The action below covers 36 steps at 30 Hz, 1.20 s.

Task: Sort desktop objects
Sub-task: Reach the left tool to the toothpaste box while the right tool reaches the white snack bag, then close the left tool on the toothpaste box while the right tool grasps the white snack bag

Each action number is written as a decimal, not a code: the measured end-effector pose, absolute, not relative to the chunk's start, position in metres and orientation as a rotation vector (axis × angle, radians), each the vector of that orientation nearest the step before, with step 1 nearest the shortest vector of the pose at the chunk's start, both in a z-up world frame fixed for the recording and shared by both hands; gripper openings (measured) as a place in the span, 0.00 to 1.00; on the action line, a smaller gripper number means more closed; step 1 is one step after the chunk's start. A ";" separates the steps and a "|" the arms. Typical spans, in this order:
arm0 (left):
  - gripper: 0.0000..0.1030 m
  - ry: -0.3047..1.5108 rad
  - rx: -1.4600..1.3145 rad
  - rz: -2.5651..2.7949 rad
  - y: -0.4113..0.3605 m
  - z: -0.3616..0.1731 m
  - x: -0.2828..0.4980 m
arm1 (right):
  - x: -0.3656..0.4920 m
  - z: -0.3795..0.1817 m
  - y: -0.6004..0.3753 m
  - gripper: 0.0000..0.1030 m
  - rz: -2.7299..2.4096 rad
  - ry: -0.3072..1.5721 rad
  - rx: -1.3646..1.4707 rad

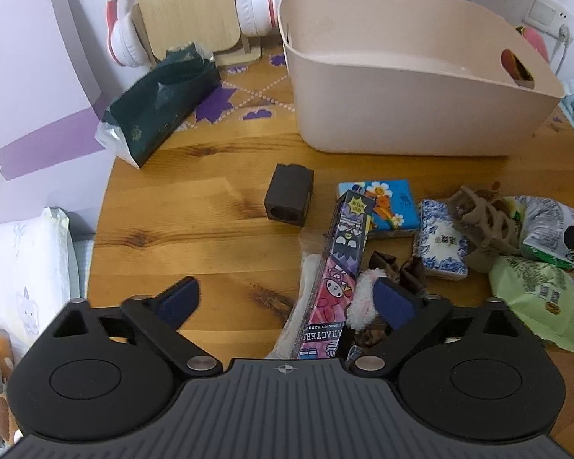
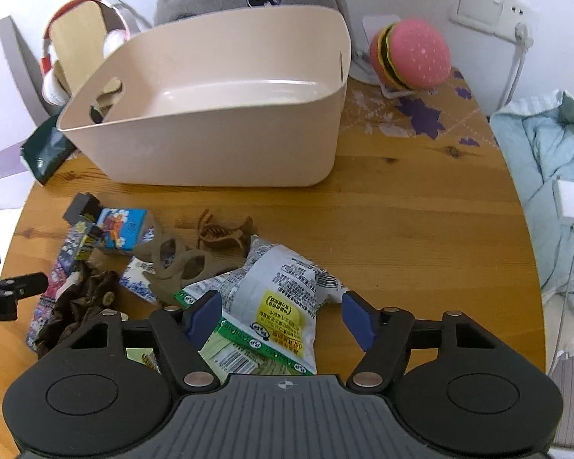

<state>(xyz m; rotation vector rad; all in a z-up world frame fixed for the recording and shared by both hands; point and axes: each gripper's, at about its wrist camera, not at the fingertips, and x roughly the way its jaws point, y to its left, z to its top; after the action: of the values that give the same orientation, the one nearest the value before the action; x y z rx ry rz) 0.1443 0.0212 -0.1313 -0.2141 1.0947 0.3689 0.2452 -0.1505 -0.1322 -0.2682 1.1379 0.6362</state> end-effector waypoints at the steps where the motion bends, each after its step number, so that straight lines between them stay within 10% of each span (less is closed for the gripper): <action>1: 0.82 1.107 -0.214 0.368 0.021 -0.135 0.146 | 0.247 -0.135 -0.150 0.71 0.631 1.145 -0.266; 36: 0.50 1.168 -0.290 0.488 -0.005 -0.149 0.189 | 0.284 -0.157 -0.134 0.71 0.593 1.123 -0.148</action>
<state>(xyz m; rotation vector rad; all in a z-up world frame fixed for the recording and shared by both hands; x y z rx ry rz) 0.1891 -0.0055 -0.1494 -0.2899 1.1681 0.4877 0.2845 -0.1344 -0.1566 -0.1482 1.1226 0.5926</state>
